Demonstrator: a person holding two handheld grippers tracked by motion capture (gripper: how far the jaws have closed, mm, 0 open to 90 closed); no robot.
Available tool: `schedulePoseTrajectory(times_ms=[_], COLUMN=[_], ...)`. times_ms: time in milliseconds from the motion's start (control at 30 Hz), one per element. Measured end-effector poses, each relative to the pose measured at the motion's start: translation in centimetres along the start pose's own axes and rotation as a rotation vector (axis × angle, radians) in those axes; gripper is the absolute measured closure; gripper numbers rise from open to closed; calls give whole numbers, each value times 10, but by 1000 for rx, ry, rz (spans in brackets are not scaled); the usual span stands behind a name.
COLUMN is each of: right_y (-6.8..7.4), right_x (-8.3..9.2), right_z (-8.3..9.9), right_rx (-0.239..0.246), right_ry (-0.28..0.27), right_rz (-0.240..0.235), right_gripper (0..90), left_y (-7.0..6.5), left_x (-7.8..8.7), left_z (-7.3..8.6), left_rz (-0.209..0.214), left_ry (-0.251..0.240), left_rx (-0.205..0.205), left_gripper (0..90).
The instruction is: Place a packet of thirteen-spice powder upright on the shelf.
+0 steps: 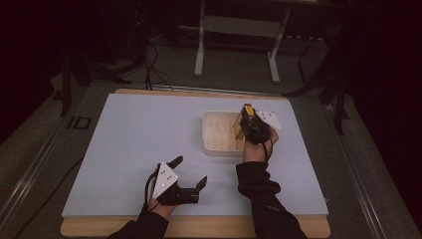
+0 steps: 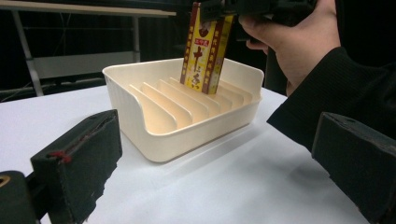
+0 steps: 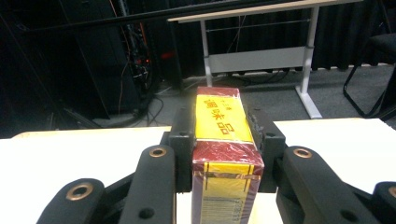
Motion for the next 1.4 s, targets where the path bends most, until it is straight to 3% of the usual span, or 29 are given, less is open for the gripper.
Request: schedulePoseTrajectory(times_ms=[300, 600, 1167, 1233, 1400], right_y=[-8, 2, 6, 9, 8], right_x=[1, -2, -5, -5, -3], right_z=[3, 14, 43, 52, 56], right_rx=[-2, 51, 60, 80, 72], right_ry=[18, 12, 74, 86, 83], right_rz=[16, 33, 31, 32, 27], right_gripper=[676, 675, 655, 649, 645], left_y=[0, -1, -2, -2, -2], left_x=[0, -1, -2, -2, -2], left_z=[-1, 0, 1, 1, 1], left_rz=[0, 8, 23, 23, 25], left_ry=[2, 5, 4, 5, 7], left_rx=[4, 1, 12, 12, 14], left_gripper=[28, 28, 29, 29, 29])
Point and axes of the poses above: each handheld gripper's, and its own axes: x roughly backward along the jaws, z roughly out of its underside, y roughly to its left, the point moved 3 cm from there along -x, roughly forward along the jaws, and after that the axes turned 8 degrees about z, right-handed, at the moved point
